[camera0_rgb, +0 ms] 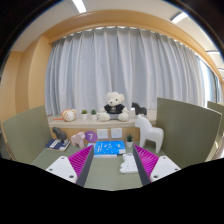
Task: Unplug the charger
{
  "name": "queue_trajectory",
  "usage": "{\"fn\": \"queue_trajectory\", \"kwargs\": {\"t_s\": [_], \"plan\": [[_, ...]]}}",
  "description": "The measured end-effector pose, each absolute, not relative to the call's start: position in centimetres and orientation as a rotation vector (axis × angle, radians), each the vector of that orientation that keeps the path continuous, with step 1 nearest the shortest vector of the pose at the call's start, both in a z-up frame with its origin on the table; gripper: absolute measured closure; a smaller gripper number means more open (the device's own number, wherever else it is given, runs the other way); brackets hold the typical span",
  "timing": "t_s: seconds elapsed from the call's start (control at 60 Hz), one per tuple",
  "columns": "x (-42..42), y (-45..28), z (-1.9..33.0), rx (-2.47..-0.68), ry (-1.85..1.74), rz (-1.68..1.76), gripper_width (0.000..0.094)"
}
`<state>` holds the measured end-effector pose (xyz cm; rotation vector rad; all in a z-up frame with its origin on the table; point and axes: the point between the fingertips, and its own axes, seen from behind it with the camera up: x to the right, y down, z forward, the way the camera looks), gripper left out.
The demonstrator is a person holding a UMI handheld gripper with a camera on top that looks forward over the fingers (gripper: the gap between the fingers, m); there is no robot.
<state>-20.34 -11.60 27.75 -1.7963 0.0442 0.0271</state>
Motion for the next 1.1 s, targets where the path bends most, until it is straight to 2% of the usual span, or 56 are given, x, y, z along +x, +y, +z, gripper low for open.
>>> {"fn": "queue_trajectory", "kwargs": {"t_s": [0.233, 0.367, 0.633, 1.1], "plan": [[-32.1, -18.8, 18.1, -1.974, -0.101, 0.115, 0.0131], [-35.9, -21.9, 15.2, -2.046, -0.159, 0.165, 0.0131], [-38.8, -25.2, 15.1, -2.032, -0.219, 0.158, 0.0124], [-39.0, -26.3, 14.1, -2.064, -0.214, 0.152, 0.0122]]}}
